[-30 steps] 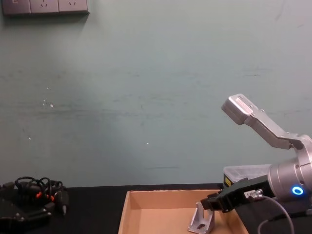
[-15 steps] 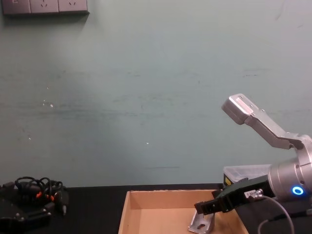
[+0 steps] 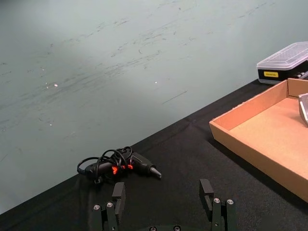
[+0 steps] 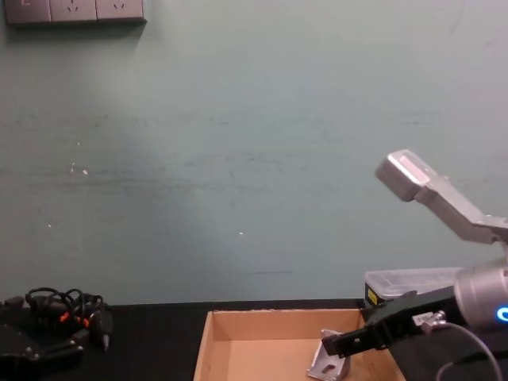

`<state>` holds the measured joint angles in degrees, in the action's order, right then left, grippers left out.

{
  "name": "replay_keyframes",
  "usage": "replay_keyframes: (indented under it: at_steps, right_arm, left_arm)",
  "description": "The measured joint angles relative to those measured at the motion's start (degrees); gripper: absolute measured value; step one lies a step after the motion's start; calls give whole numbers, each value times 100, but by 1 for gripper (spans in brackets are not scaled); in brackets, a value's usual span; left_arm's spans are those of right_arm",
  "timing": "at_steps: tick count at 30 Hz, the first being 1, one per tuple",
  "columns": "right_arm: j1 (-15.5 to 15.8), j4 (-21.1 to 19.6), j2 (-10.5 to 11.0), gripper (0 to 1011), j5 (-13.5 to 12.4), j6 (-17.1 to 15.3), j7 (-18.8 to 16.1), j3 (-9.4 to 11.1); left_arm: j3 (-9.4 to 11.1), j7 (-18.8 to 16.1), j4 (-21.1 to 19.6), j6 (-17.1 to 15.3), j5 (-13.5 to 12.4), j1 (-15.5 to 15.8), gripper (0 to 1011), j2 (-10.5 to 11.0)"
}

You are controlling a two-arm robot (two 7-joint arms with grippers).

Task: Use one hand to pick up the angle iron from the table and place it into the box.

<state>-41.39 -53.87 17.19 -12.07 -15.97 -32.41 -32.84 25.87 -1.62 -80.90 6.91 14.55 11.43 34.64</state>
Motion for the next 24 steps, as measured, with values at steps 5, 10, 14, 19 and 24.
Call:
replay_keyframes:
  at_steps: [5,10,14,19,24]
  right_arm:
    - [399,-804,284,1004,-75,-180,3,145]
    - [910,-1756,628,1004,-283,-432,52,342]
    - [1353,-2479,906,1004,-484,-637,139,507]
    - [2014,-3434,1325,1004,-775,-916,307,748]
    - [2525,-4085,1641,1004,-966,-1147,466,902]
  left_arm:
    - [0,0,0,0,0,0,1011,0]
    - [0,0,0,0,0,0,1011,0]
    - [0,0,0,0,0,0,1012,0]
    - [0,0,0,0,0,0,1011,0]
    - [-1,0,0,0,0,0,1011,0]
